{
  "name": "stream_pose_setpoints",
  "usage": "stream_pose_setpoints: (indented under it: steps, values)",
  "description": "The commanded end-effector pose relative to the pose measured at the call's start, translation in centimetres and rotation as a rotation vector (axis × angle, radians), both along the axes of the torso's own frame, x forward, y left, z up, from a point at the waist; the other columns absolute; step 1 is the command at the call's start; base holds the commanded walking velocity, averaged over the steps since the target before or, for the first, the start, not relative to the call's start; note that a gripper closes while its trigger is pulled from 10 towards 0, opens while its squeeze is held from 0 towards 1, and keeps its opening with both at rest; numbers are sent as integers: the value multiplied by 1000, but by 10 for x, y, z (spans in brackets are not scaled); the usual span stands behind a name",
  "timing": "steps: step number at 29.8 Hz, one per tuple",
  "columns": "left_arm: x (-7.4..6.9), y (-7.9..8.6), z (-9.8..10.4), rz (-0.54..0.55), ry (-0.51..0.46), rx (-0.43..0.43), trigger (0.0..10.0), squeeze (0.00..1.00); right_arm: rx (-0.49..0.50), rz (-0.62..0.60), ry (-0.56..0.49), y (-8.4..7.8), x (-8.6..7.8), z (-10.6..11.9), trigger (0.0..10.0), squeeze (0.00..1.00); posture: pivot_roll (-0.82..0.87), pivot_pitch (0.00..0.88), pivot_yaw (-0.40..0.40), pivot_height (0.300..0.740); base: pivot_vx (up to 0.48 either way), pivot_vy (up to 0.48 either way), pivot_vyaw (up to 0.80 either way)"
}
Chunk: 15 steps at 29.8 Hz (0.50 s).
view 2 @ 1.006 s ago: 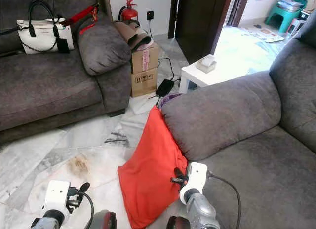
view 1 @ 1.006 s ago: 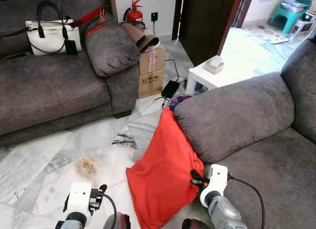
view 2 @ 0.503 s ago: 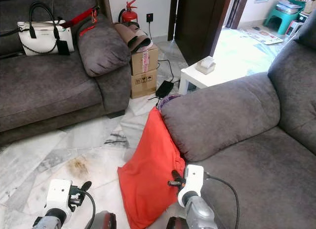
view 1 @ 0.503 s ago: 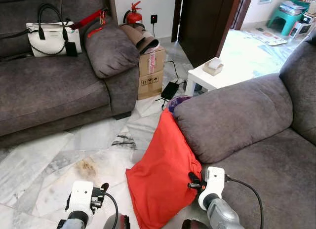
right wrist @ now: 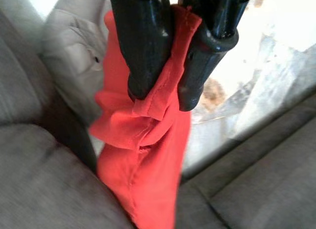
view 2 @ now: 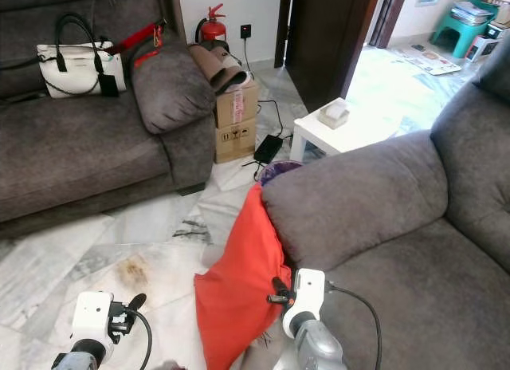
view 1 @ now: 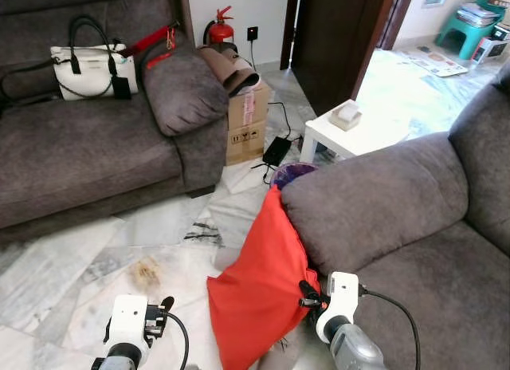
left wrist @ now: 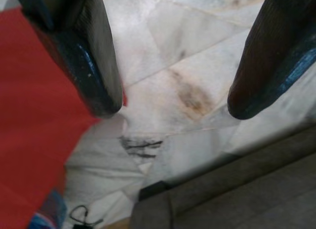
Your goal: Move the pillow to the sofa from floor
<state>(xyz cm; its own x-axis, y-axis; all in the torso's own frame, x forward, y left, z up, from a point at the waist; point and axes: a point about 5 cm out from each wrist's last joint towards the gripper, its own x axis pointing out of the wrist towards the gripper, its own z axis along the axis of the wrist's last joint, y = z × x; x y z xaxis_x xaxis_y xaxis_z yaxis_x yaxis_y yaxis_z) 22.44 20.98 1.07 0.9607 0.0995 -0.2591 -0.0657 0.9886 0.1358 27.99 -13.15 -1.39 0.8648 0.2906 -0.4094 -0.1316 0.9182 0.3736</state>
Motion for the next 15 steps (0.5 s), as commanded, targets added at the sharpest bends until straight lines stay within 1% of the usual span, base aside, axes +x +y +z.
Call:
stream_pose_setpoints:
  steps: [1,5,10,12,13,15]
  values:
    - [-6,3,-5,6,22,-4,10000,0,6,-11,-75,-3,4,8,10000,0,193,116,-28,740,0,0,0]
    - [-7,3,-6,1,23,-3,10000,0,20,-11,-89,-5,-1,5,10000,0,193,115,-23,740,0,0,0]
    - [-7,3,-5,-3,19,-1,10000,0,32,-14,-104,-9,-3,5,10000,0,190,114,-19,740,0,0,0]
    - [-7,4,-4,-10,14,-2,10000,0,52,17,-137,-10,-2,8,10000,0,185,113,-16,740,0,0,0]
    - [-7,4,-4,-10,14,-2,10000,0,52,17,-137,-10,-2,8,10000,0,185,113,-16,740,0,0,0]
    - [-7,3,-3,-31,14,-2,10000,0,47,74,-170,-10,1,13,10000,0,181,111,-15,740,0,0,0]
